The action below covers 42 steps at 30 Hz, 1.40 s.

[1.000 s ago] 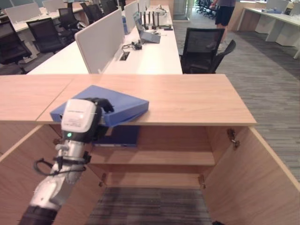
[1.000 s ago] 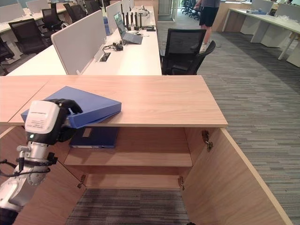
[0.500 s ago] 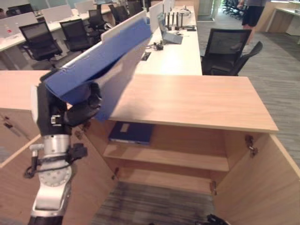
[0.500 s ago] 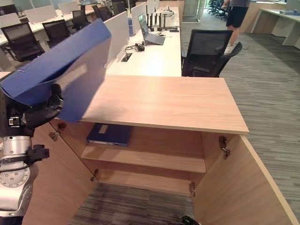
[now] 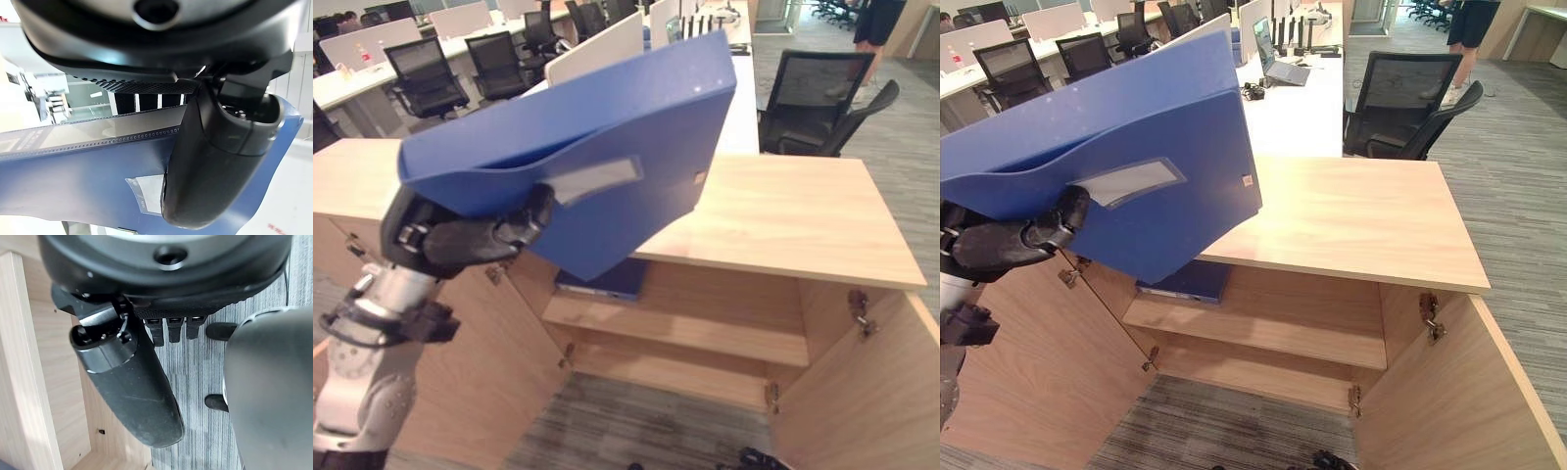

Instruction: Put the empty folder in the office cabinet

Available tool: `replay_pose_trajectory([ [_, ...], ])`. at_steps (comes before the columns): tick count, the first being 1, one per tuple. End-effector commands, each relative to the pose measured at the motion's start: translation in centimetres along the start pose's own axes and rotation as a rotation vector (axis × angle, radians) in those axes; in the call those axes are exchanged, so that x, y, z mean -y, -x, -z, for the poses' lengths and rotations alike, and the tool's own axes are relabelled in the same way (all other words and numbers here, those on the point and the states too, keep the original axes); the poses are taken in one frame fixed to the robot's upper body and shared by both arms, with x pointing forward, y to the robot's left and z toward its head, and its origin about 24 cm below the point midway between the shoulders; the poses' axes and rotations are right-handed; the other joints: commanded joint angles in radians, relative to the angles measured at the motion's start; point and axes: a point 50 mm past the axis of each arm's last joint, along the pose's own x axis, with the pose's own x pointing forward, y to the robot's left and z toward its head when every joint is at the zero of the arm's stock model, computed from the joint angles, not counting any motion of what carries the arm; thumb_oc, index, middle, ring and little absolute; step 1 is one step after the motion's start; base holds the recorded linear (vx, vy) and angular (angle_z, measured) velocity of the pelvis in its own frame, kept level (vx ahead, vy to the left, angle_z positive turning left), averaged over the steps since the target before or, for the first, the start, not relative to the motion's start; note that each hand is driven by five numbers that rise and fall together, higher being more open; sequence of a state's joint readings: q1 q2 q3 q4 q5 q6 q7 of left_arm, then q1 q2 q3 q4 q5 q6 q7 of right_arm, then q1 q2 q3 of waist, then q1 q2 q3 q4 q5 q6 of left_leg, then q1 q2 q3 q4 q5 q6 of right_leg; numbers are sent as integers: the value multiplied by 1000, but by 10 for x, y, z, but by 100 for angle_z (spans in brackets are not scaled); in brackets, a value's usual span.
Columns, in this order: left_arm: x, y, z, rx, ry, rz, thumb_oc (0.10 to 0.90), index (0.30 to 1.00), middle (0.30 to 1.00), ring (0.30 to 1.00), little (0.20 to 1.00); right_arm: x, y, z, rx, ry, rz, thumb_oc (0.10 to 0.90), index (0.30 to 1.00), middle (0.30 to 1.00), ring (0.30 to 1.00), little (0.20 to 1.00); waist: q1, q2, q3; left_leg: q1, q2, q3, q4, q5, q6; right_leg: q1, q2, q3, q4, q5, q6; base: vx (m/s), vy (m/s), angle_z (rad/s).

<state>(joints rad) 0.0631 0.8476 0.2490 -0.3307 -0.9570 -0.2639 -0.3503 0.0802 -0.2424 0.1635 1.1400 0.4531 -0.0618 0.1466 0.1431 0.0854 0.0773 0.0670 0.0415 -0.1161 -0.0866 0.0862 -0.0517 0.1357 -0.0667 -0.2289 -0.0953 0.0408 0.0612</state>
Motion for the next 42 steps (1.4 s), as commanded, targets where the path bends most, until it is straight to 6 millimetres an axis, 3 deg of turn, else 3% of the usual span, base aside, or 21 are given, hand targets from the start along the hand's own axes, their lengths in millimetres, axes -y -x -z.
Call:
replay_pose_trajectory([
  [1,-5,-22,-61,256,-100,105,400,300,300,300,300,-12,-7,-40,125,71,-82,800,900,900,900,900,0,-26,5,76,-23,-11,-1,-129,-33,59,-41,14,8,-84,62,0,0,0],
  [5,-8,-21,-57,180,-90,176,400,300,300,300,300,-13,-7,-40,113,136,-104,800,900,900,900,900,2,-23,4,76,-23,-10,-1,-126,-35,62,-41,11,8,-83,62,0,0,0],
  [11,23,-41,-65,63,-141,493,400,300,300,300,300,-14,-9,-41,90,195,-108,800,900,900,900,900,3,-23,-3,77,-22,-9,-1,-123,-34,64,-41,11,8,-79,65,0,0,0],
  [19,40,-55,-51,-63,-96,667,400,300,300,300,300,-19,-11,-49,100,208,-120,800,900,900,900,900,-8,-22,-4,78,-20,-3,-1,-123,-32,62,-41,14,11,-74,69,0,0,0],
  [25,34,-53,-34,-145,-48,623,400,300,300,300,300,-26,-12,-58,135,194,-138,800,900,900,900,900,-15,-21,-2,81,-20,7,-1,-125,-29,59,-42,21,15,-70,72,3,5,-2],
  [28,23,-48,-26,-177,-54,540,400,300,300,300,300,-35,-11,-71,209,105,-179,800,900,900,900,900,-21,-21,0,82,-20,14,-1,-124,-30,54,-44,28,15,-69,74,2,13,-3],
  [30,11,-38,-16,-188,-39,429,400,300,300,300,300,-44,-2,-98,358,23,-238,800,900,900,900,900,-30,-24,1,83,-19,23,-1,-125,-30,51,-45,34,15,-69,76,10,32,-11],
  [34,-5,-24,-4,-225,-43,287,400,300,300,300,300,-42,19,-128,553,-31,-287,800,900,900,900,900,-50,-27,2,86,-19,32,-1,-129,-30,48,-48,40,15,-67,79,4,25,-12],
  [36,-8,-20,-2,-235,-44,261,400,300,300,300,300,-40,22,-133,579,-44,-286,800,900,900,900,900,-53,-26,2,85,-18,37,-1,-130,-30,45,-48,43,15,-66,80,-3,16,-5],
  [38,-17,-13,2,-259,-63,201,400,300,300,300,300,-37,34,-154,679,-59,-297,800,900,900,900,900,-58,-28,1,86,-16,51,-1,-133,-28,39,-49,53,14,-62,81,1,18,-9],
  [42,-25,-3,7,-285,-74,141,400,300,300,300,300,-31,44,-168,744,-37,-291,800,900,900,900,900,-62,-29,1,89,-14,63,-1,-136,-27,39,-48,60,12,-62,82,9,5,-12],
])
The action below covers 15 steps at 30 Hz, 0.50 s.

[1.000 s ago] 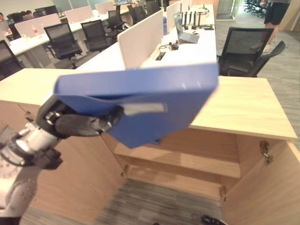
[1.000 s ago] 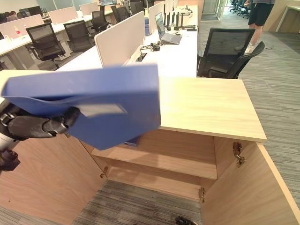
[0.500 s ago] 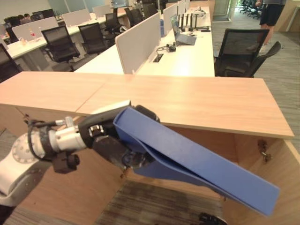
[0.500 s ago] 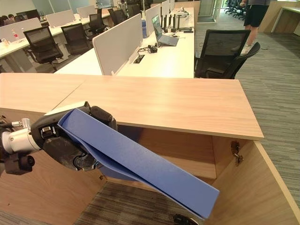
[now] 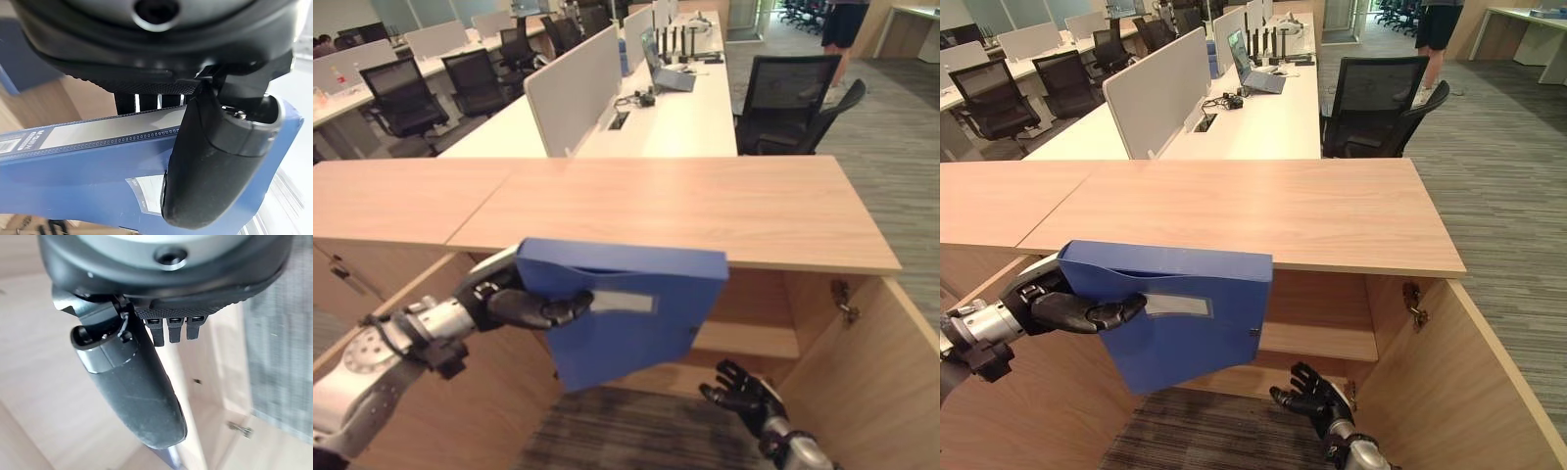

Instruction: Put the empty folder in the office cabinet

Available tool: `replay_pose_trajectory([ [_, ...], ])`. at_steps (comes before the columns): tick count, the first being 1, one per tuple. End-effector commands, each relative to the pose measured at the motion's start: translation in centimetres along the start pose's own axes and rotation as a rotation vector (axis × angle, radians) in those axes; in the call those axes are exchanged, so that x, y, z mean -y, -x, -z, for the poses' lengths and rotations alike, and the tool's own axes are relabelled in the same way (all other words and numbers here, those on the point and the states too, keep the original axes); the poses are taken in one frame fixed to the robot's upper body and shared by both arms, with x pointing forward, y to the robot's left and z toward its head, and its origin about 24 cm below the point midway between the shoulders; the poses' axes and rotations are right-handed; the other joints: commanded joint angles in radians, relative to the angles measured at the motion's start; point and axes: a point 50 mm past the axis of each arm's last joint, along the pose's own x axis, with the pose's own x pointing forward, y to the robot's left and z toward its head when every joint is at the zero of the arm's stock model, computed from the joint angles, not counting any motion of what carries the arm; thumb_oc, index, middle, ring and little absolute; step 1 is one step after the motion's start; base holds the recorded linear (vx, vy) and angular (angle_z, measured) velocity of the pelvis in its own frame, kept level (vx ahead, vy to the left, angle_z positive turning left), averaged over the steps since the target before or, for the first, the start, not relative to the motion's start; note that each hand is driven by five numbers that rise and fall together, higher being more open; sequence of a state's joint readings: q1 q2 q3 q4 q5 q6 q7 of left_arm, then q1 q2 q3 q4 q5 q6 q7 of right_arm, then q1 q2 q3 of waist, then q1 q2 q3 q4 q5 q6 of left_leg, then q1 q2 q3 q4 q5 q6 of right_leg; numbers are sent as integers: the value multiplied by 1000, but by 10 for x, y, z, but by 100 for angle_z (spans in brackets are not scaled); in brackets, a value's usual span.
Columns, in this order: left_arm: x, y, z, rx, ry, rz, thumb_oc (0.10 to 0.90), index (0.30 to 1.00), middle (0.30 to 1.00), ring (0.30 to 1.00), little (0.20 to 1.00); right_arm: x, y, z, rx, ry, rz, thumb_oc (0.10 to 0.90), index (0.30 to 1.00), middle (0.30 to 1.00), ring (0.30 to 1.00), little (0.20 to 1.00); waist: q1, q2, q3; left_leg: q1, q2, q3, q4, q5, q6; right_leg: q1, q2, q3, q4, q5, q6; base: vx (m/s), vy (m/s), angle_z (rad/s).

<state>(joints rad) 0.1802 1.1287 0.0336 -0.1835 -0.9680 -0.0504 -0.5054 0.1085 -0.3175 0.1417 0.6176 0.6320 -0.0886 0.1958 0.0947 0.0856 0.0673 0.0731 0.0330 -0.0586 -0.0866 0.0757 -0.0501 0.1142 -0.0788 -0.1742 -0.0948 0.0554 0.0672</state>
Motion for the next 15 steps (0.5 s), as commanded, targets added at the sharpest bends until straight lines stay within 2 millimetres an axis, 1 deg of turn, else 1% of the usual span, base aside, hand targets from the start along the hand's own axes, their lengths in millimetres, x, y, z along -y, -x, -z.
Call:
replay_pose_trajectory([
  [1,-26,6,-63,329,-153,-138,400,300,300,300,300,-12,-10,-66,257,51,-88,800,900,900,900,900,-16,-31,10,84,-6,7,-1,-127,-28,61,-35,7,11,-76,76,4,13,-10],
  [3,-30,8,-57,307,-152,-170,400,300,300,300,300,-12,-7,-81,317,43,-96,800,900,900,900,900,-23,-31,11,85,-6,9,-1,-126,-28,61,-35,8,10,-77,74,6,15,-9],
  [4,-31,9,-54,303,-146,-181,400,300,300,300,300,-13,-6,-86,338,40,-106,800,900,900,900,900,-24,-31,10,85,-6,9,-1,-126,-28,61,-34,8,9,-77,73,2,5,-4],
  [5,-31,9,-54,303,-145,-181,400,300,300,300,300,-13,-6,-86,338,40,-105,800,900,900,900,900,-24,-30,10,85,-6,9,-1,-126,-28,61,-34,8,10,-78,73,3,6,-6],
  [6,-32,10,-53,300,-141,-190,400,300,300,300,300,-15,-4,-94,370,39,-118,800,900,900,900,900,-26,-30,11,85,-6,8,-1,-126,-28,60,-34,9,9,-78,73,-2,4,-5],
  [8,-34,11,-49,286,-139,-206,400,300,300,300,300,-23,-1,-108,430,34,-167,800,900,900,900,900,-31,-30,12,84,-6,8,-1,-126,-27,60,-34,11,9,-79,72,-2,2,-2],
  [10,-35,11,-49,283,-140,-209,400,300,300,300,300,-26,0,-111,444,37,-179,800,900,900,900,900,-32,-30,13,83,-6,7,-1,-126,-27,60,-34,12,9,-79,72,0,0,0],
  [12,-36,12,-48,264,-150,-212,400,300,300,300,300,-38,2,-124,483,59,-247,800,900,900,900,900,-32,-30,13,83,-4,11,-1,-126,-27,57,-34,14,8,-77,73,0,0,0],
  [13,-36,12,-48,260,-151,-210,400,300,300,300,300,-44,3,-128,494,68,-286,800,900,900,900,900,-33,-30,13,82,-4,12,-1,-126,-27,56,-33,16,8,-76,73,0,0,0],
  [14,-37,12,-48,259,-151,-211,400,300,300,300,300,-44,4,-128,493,68,-286,800,900,900,900,900,-33,-29,13,82,-4,13,-1,-126,-27,56,-33,16,8,-76,73,0,0,0],
  [15,-37,12,-48,256,-151,-208,400,300,300,300,300,-50,5,-130,499,75,-320,800,900,900,900,900,-34,-30,13,83,-4,15,-1,-126,-28,54,-33,18,8,-76,73,-2,0,-4],
])
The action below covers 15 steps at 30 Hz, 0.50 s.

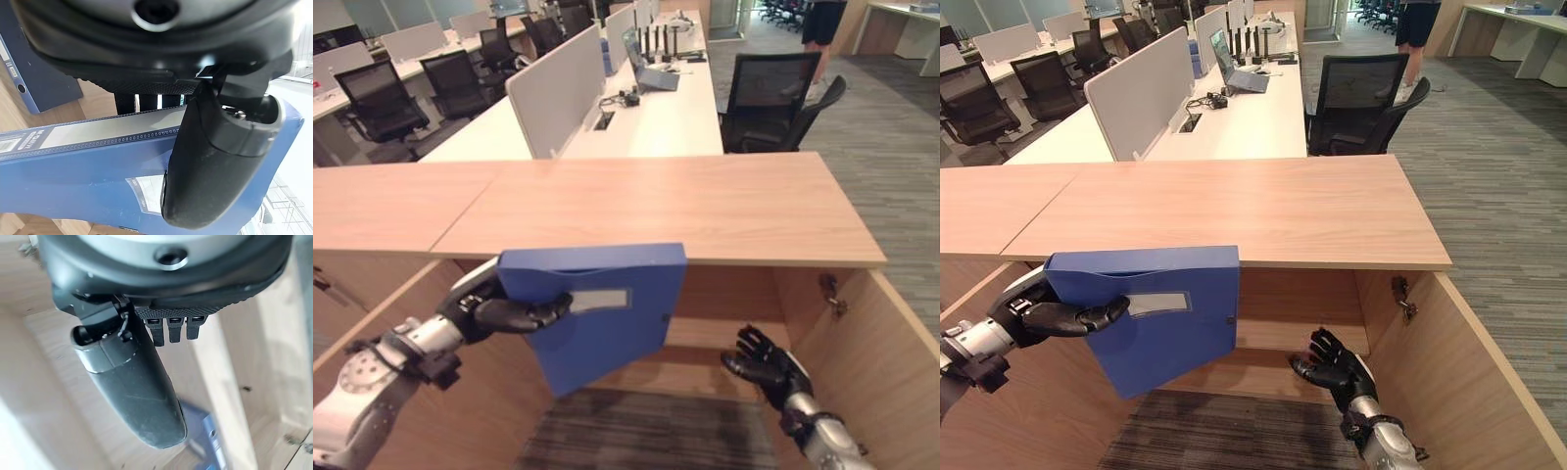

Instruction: Put the empty folder in the office cabinet

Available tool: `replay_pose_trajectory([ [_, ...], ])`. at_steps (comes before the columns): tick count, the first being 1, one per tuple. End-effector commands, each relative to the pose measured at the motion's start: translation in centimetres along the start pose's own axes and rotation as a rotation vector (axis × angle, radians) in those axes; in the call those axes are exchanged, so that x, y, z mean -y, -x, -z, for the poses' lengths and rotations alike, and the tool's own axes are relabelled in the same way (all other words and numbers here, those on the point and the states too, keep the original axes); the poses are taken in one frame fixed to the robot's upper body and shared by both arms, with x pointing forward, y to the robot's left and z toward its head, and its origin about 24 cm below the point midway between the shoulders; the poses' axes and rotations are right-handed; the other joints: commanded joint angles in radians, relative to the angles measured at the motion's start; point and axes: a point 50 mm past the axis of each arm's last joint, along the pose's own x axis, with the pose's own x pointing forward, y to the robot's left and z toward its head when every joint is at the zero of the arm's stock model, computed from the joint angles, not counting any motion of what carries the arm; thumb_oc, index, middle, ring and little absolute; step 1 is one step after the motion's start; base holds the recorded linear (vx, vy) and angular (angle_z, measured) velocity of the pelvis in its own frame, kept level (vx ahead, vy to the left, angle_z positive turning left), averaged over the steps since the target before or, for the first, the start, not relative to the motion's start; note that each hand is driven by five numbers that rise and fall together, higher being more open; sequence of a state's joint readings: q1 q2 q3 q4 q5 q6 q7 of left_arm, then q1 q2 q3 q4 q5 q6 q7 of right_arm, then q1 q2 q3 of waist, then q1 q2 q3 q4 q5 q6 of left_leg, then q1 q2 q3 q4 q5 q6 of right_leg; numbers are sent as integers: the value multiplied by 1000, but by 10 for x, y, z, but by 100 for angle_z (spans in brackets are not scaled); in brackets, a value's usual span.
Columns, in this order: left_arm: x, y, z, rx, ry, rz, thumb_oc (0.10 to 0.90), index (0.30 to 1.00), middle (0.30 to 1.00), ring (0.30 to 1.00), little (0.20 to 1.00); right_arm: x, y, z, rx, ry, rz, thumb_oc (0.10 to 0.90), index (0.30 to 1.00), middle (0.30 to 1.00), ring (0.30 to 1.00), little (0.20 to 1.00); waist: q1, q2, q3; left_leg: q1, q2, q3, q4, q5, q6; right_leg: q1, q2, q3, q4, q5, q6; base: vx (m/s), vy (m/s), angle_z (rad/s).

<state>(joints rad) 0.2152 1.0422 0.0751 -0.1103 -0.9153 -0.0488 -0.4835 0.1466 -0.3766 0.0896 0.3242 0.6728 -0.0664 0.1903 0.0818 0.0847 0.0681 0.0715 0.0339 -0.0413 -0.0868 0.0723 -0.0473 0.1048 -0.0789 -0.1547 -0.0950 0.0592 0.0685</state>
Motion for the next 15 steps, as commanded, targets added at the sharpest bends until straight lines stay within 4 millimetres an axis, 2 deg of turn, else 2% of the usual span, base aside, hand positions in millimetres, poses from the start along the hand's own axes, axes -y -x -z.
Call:
replay_pose_trajectory([
  [1,-25,-2,-69,290,-169,-82,400,300,300,300,300,-43,-23,-75,289,50,-276,800,900,900,900,900,-21,-30,12,84,-4,0,0,-123,-30,63,-33,0,8,-79,71,-7,-1,-4],
  [2,-25,-2,-68,289,-168,-80,400,300,300,300,300,-47,-23,-78,292,53,-303,800,900,900,900,900,-21,-30,13,84,-3,3,0,-122,-31,62,-32,1,8,-79,71,-2,-4,-9],
  [3,-24,-2,-66,284,-161,-76,400,300,300,300,300,-59,-22,-83,299,54,-381,800,900,900,900,900,-20,-31,12,85,-2,8,0,-122,-30,62,-32,3,8,-79,72,-3,-6,-9],
  [8,-21,-5,-63,265,-153,-42,400,300,300,300,300,-79,-22,-92,323,20,-496,800,900,900,900,900,-21,-33,14,85,0,12,0,-121,-31,61,-31,4,8,-78,71,-3,-3,-4],
  [9,-18,-7,-61,264,-138,-23,400,300,300,300,300,-90,-22,-95,328,17,-550,800,900,900,900,900,-21,-34,13,84,1,13,0,-120,-31,61,-30,6,8,-78,70,0,0,0],
  [15,-8,-17,-58,250,-122,48,400,300,300,300,300,-112,-22,-100,337,24,-651,800,900,900,900,900,-22,-37,13,83,2,17,0,-119,-31,59,-28,7,8,-78,69,0,0,0],
])
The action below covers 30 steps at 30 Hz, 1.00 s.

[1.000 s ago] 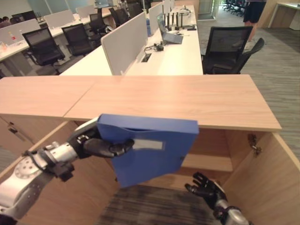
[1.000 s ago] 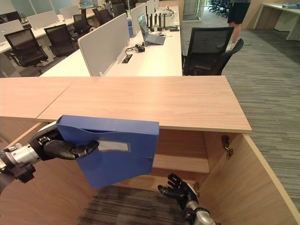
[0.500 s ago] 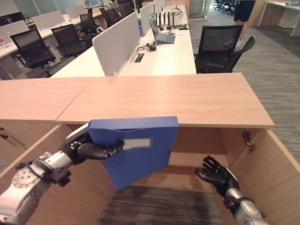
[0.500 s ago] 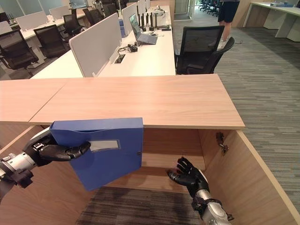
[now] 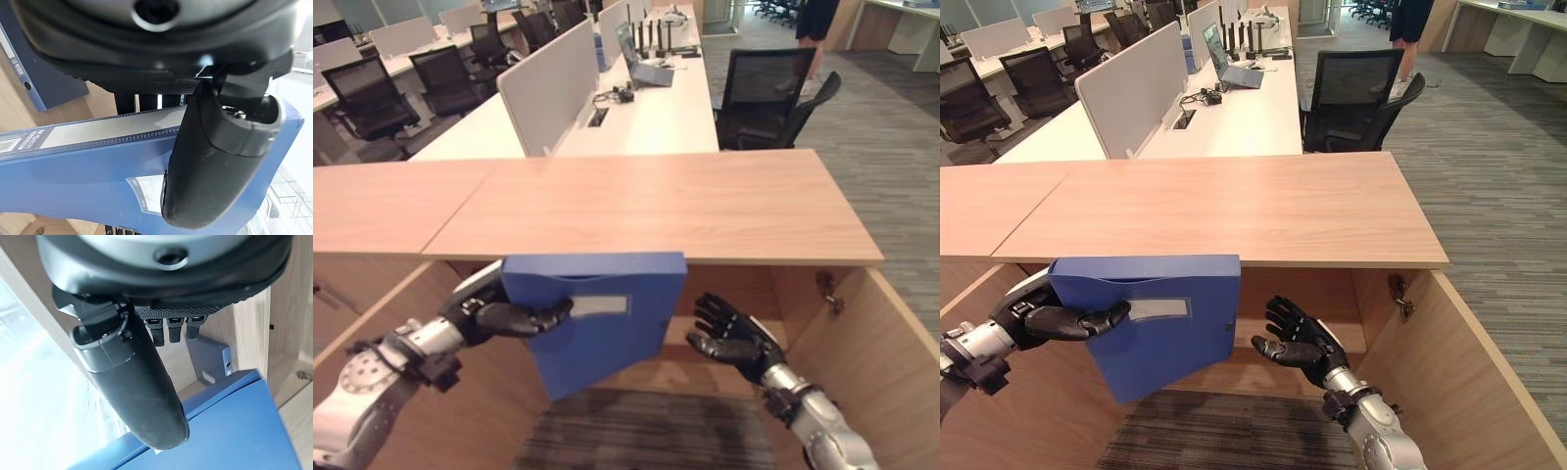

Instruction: Put the empty folder in the office cabinet

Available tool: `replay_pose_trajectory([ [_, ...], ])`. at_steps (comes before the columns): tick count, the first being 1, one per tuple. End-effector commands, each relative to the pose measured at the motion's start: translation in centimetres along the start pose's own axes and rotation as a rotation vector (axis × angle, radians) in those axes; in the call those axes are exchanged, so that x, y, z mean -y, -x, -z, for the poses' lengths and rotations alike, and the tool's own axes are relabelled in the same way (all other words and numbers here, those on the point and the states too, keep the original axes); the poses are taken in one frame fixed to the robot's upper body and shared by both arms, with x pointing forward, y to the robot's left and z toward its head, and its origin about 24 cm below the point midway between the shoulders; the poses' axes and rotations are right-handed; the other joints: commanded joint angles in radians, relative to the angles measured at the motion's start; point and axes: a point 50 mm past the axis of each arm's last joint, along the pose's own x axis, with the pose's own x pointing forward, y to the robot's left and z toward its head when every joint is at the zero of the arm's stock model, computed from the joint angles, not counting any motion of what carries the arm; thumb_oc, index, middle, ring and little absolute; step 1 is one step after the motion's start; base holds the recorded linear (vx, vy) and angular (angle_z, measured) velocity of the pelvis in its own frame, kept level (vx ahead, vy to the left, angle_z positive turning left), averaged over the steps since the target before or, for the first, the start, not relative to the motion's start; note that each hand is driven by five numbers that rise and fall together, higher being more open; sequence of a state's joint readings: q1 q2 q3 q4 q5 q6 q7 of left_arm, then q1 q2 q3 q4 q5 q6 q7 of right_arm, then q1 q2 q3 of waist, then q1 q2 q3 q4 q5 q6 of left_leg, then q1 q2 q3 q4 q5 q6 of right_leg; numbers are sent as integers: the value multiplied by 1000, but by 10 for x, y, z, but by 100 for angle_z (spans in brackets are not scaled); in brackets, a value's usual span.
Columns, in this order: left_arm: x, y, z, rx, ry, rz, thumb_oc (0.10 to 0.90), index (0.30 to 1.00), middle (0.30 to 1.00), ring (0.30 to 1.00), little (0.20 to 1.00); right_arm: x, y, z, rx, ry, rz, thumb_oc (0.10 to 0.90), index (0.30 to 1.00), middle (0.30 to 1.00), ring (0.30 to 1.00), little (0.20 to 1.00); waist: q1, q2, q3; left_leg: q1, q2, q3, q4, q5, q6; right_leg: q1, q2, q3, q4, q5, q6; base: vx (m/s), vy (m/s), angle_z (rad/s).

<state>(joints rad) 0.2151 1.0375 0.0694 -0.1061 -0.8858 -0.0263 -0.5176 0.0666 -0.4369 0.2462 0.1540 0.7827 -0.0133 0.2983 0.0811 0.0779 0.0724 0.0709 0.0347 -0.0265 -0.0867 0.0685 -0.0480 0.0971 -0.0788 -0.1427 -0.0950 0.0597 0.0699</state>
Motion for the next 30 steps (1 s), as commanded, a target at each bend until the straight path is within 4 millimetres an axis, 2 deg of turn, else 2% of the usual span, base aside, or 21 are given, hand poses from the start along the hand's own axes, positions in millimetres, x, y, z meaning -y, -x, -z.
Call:
replay_pose_trajectory([
  [1,-7,-18,-63,284,-112,40,400,300,300,300,300,-57,-32,-71,281,62,-333,800,900,900,900,900,-21,-32,8,84,1,3,-1,-115,-30,67,-28,-5,8,-78,67,0,0,0],
  [17,23,-43,-65,268,-99,251,400,300,300,300,300,-112,-48,-77,281,104,-581,800,900,900,900,900,-23,-38,9,81,4,5,-1,-115,-28,63,-25,7,9,-77,64,0,0,0],
  [21,26,-45,-63,261,-90,270,400,300,300,300,300,-120,-48,-76,270,106,-625,800,900,900,900,900,-22,-39,8,83,7,12,-1,-116,-29,62,-25,8,8,-76,65,12,-3,-3],
  [30,33,-51,-66,269,-94,319,400,300,300,300,300,-125,-48,-75,250,128,-661,800,900,900,900,900,-29,-41,10,84,5,1,-1,-115,-27,65,-23,8,13,-81,62,4,-1,-2],
])
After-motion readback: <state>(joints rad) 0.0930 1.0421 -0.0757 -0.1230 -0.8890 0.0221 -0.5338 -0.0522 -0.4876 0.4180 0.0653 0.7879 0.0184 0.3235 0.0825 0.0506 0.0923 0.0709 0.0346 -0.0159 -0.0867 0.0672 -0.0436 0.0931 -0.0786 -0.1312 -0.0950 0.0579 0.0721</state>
